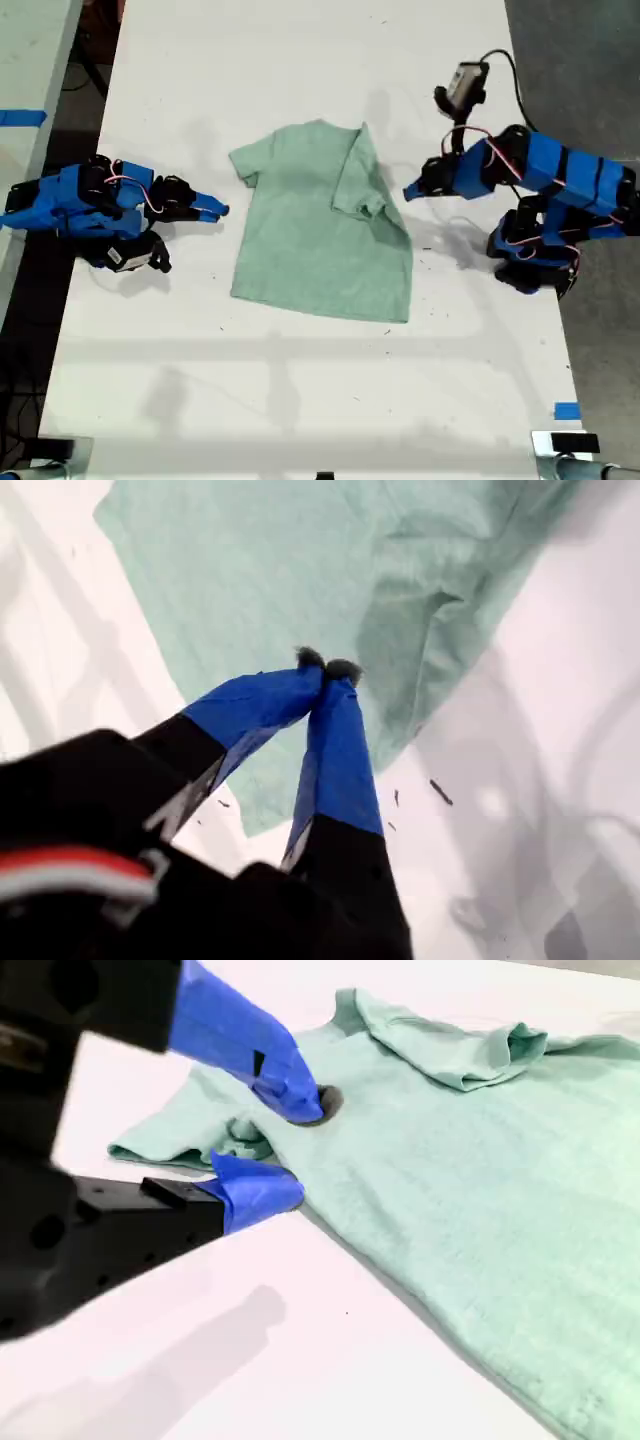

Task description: Fold t shirt

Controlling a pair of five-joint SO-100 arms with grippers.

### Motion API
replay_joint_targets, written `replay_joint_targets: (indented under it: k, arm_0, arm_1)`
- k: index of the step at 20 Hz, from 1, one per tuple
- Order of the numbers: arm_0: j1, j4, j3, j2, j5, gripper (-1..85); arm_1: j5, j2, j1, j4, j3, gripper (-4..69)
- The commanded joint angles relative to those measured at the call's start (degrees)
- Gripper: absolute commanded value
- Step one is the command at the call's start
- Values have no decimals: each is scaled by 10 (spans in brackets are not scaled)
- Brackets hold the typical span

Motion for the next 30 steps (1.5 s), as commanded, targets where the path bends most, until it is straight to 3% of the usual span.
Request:
replay_joint_targets:
  k: [1, 4, 7, 30]
  arm_0:
    - [4, -1, 4, 4, 4, 104]
    - [4, -1, 4, 4, 4, 104]
    - [4, -1, 4, 4, 4, 104]
    - [4, -1, 4, 4, 4, 104]
  arm_1:
    - [44, 308, -39, -56, 296, 1]
    - [74, 529, -55, -19, 485, 1]
    - [79, 523, -57, -29, 539, -1]
    - [105, 524, -60, -12, 555, 4]
